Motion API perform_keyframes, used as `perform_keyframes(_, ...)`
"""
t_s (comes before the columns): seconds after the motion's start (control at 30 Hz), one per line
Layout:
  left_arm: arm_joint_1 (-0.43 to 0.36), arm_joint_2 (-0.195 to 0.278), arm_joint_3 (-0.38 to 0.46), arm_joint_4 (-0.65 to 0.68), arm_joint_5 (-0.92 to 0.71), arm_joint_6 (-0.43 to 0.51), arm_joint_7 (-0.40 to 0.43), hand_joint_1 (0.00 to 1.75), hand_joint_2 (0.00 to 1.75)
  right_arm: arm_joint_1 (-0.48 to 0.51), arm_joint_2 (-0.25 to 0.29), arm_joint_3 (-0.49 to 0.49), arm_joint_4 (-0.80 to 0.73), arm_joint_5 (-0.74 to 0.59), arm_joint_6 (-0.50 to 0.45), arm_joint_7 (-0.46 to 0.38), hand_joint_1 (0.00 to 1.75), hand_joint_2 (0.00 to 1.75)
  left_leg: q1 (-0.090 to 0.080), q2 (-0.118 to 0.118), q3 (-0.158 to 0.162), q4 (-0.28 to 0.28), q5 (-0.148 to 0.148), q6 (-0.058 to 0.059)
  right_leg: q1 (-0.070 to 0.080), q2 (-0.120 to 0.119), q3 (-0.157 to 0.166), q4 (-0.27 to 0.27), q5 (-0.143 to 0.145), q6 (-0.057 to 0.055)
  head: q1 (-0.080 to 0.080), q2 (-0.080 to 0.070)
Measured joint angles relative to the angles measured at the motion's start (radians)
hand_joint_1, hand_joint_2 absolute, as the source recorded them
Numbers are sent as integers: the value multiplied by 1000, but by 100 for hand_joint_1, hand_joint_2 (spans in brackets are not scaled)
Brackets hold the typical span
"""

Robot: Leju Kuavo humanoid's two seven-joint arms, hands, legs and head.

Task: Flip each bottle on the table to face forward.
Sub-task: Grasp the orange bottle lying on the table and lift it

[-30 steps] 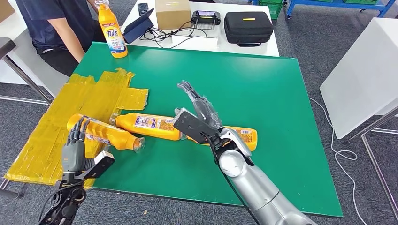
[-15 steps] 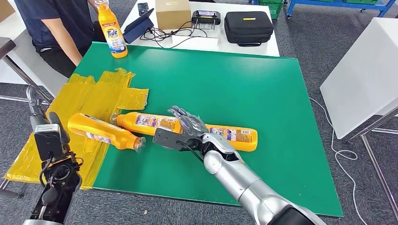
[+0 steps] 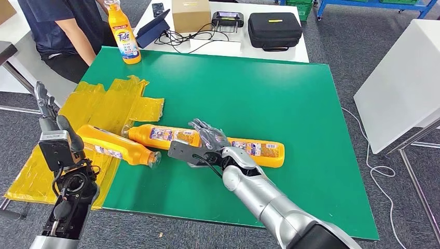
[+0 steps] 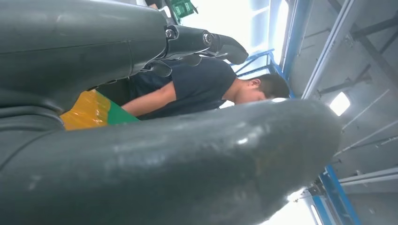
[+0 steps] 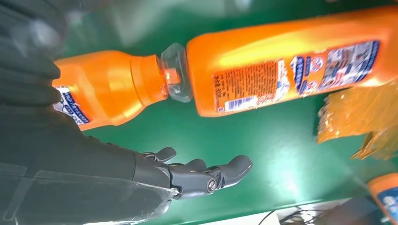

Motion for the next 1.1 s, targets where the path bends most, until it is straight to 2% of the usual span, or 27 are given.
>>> perform_keyframes(0.3,-63,-16,-35,18,0,-29,-4,0,0,-49,19,-3,50,43,-41,39,0,175,0,0,0,0,0,0,0,0,0,0,0,0,0,0)
perform_keyframes(0.43,-71,-17,-50,31,1,-17,-28,0,0,-56,26,-4,70,68,-53,47,0,0,0,0,0,0,0,0,0,0,0,0,0,0,0,0)
perform_keyframes(0.5,-67,-16,-55,35,5,2,-40,0,0,-49,23,-5,61,76,-53,41,0,0,0,0,0,0,0,0,0,0,0,0,0,0,0,0)
perform_keyframes(0.57,-50,-14,-57,35,12,19,-48,0,0,-22,2,-8,2,75,-33,37,0,87,0,0,0,0,0,0,0,0,0,0,0,0,0,0)
perform_keyframes(0.63,-16,-7,-54,26,20,27,-51,0,0,34,-51,-17,-135,56,13,37,0,175,0,-1,0,0,0,0,0,0,0,0,0,0,0,0)
perform_keyframes(0.77,63,7,-19,-12,42,6,-49,0,0,190,-214,-73,-499,12,98,29,0,175,-1,-3,-2,0,-1,0,-1,-2,0,-2,0,0,0,0)
perform_keyframes(0.87,104,18,15,-39,53,-12,-49,0,0,295,-316,-138,-696,18,142,17,0,175,-1,-3,-2,0,-1,1,-1,-2,0,-2,0,0,0,0)
perform_keyframes(0.97,133,24,42,-65,55,-25,-49,0,0,382,-389,-204,-835,46,191,24,0,175,-1,-3,-2,0,-1,1,-1,-3,0,-2,0,0,0,0)
perform_keyframes(1.1,168,26,63,-88,55,-36,-48,0,0,471,-453,-292,-944,97,233,27,0,175,-1,-2,-2,0,-1,0,-1,-2,0,-2,0,0,0,0)
